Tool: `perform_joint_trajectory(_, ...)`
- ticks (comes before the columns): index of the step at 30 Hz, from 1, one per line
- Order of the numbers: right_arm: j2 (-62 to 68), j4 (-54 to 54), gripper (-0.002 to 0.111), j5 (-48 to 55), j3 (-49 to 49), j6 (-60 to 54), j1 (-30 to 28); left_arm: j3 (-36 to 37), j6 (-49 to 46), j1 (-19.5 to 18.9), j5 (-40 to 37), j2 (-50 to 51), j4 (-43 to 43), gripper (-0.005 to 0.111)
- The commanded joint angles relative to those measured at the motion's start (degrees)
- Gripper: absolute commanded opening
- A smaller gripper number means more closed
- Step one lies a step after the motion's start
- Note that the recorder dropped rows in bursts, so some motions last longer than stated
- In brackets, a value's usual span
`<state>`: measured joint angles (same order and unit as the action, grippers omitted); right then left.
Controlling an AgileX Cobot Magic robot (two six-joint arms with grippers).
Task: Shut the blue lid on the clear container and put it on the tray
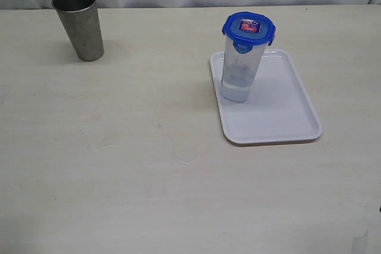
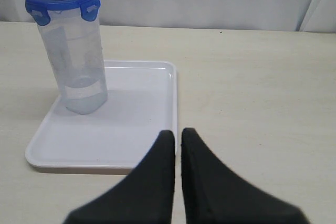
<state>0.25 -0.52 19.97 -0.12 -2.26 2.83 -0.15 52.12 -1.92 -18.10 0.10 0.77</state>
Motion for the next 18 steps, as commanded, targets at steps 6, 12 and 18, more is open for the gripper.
perform_joint_trajectory(6,-0.25,-0.16,0.005,-0.16,0.12,0.03,-0.25,0.15,-36.62,-0.13,1.02,-0.10,-3.09,0.000)
perform_joint_trajectory(12,-0.25,-0.16,0.005,-0.16,0.12,0.03,-0.25,0.15,-57.97,-0.13,1.02,-0.10,-3.09,0.000)
perform_joint_trajectory(18,-0.25,-0.16,0.005,-0.16,0.12,0.03,-0.25,0.15,-59.62,-0.13,1.02,-0.10,-3.09,0.000)
